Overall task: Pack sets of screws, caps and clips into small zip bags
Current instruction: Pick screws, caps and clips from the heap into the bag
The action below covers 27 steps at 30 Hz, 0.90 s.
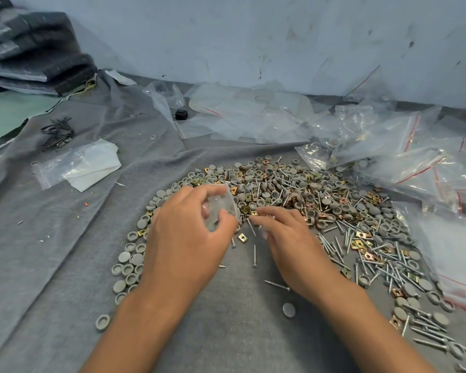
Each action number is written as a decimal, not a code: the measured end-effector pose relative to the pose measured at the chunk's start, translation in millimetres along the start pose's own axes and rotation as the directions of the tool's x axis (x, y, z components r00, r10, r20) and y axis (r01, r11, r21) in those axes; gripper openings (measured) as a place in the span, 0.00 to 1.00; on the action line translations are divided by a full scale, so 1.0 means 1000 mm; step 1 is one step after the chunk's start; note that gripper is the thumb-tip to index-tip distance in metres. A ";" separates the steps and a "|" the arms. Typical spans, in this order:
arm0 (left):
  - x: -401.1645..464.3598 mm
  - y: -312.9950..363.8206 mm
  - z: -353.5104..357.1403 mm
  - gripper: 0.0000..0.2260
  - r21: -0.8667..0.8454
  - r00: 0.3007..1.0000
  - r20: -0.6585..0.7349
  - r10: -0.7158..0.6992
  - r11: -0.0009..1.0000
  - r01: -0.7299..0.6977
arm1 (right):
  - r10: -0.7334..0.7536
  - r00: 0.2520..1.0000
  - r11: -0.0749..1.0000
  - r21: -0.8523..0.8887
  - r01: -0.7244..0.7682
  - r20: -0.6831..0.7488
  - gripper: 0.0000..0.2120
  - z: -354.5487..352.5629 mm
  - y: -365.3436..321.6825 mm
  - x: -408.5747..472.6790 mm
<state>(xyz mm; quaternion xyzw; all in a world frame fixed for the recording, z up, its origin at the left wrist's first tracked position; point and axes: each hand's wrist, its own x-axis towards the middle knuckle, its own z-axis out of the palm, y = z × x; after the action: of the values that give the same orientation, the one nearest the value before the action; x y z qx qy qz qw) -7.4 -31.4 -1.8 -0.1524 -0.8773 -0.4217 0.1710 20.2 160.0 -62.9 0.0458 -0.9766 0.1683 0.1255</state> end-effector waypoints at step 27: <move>0.000 0.001 0.001 0.15 -0.020 1.000 0.025 0.010 1.000 -0.009 | 0.018 0.991 0.960 -0.281 0.020 0.131 0.09 -0.013 0.004 0.011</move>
<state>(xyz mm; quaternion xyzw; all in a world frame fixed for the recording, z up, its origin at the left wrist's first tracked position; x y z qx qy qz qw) -7.7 -30.4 -1.6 -0.1635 -0.8744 -0.4275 0.1607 12.3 168.0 -49.9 0.0391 -0.9968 0.0242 0.0660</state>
